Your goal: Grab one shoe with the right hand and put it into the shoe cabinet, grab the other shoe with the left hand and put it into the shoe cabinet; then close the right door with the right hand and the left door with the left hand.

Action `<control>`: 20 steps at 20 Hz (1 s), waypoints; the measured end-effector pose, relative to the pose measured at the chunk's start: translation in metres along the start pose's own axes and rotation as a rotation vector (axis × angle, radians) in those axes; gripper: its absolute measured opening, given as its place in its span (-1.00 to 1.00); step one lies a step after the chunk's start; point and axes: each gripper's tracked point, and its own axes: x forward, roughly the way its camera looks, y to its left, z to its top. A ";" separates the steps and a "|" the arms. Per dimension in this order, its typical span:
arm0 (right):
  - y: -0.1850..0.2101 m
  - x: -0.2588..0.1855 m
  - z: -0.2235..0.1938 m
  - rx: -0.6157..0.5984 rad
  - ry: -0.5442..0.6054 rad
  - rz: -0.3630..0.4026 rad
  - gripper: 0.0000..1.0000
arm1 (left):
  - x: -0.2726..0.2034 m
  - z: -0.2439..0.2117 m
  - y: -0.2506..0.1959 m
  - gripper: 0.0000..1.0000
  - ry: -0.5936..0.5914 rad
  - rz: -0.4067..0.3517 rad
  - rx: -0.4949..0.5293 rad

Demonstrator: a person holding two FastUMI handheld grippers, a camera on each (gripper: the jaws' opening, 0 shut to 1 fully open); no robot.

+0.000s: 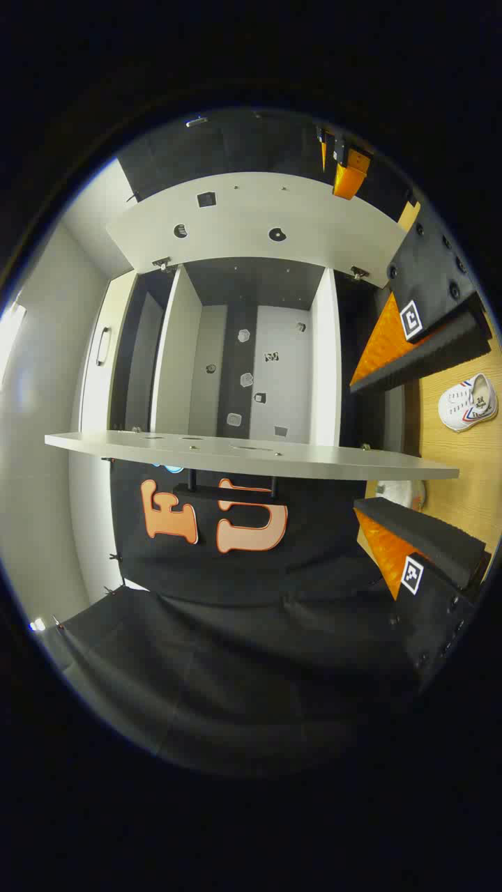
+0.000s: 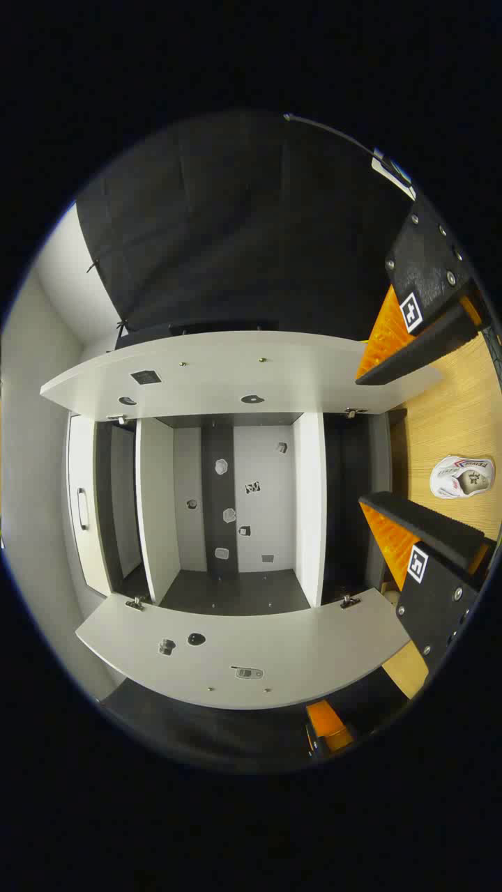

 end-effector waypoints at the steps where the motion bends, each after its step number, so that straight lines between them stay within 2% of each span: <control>1: 0.002 -0.001 0.002 0.004 -0.005 0.007 0.89 | -0.001 0.001 0.002 0.93 -0.003 0.002 -0.007; 4: 0.005 -0.002 0.004 0.010 -0.001 0.033 0.89 | -0.001 0.005 0.003 0.93 -0.006 0.012 -0.018; 8: -0.004 -0.005 0.005 0.006 -0.006 0.025 0.89 | -0.002 0.014 -0.006 0.97 -0.029 -0.005 -0.002; 11: -0.007 -0.006 -0.001 0.011 0.004 0.021 0.89 | -0.004 0.015 -0.013 0.87 -0.031 -0.019 0.016; 13: -0.006 -0.007 -0.004 0.021 0.009 0.021 0.89 | -0.005 0.012 -0.017 0.92 -0.023 -0.032 0.015; 20: 0.012 -0.002 -0.052 0.008 0.094 0.044 0.89 | -0.007 0.006 -0.022 0.94 -0.008 -0.057 0.007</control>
